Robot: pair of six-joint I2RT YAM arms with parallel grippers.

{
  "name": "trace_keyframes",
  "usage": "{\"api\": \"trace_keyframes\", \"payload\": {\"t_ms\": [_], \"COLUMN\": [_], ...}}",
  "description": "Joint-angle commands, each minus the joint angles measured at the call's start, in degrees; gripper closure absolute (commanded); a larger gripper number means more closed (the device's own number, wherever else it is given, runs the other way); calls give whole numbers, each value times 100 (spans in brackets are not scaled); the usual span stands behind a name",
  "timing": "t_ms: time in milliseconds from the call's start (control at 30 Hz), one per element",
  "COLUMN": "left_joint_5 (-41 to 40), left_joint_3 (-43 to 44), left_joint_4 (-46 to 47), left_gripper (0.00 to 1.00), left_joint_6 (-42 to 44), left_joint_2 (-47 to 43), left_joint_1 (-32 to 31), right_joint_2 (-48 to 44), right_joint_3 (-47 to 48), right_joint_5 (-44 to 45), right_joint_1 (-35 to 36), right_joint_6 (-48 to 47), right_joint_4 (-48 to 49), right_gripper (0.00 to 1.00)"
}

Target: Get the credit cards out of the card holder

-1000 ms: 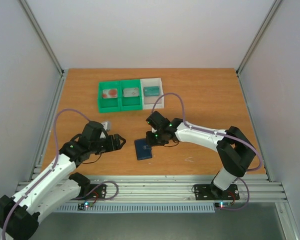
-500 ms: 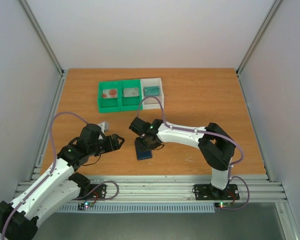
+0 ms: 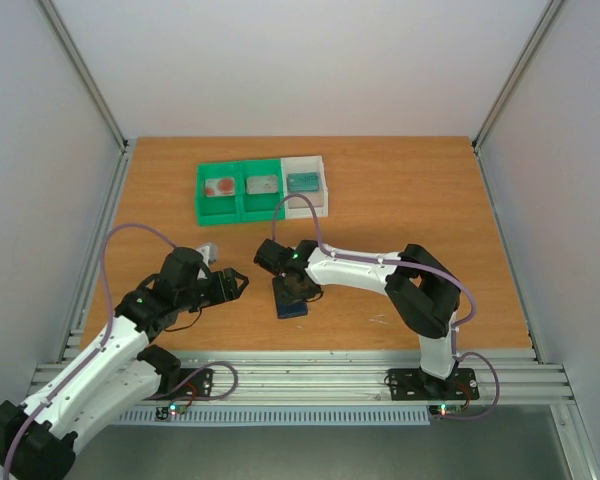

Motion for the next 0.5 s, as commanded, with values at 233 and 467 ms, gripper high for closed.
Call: {"api": "trace_keyframes", "payload": {"t_ms": [233,467], "left_joint_5": [119,196], "left_joint_3": [-15,-49], "left_joint_4": [209,273], "left_gripper": [27,27], "left_joint_6": [-113,-114], "left_joint_2": [89,201], "left_joint_1": [18,13], "right_joint_2": [-297,-584], "right_joint_3": [-304,-569], "right_joint_5": [479,343], "right_joint_1": [69,84], "right_joint_6": [-65,-130], "right_joint_4": [258,665], "right_gripper": [92,99]}}
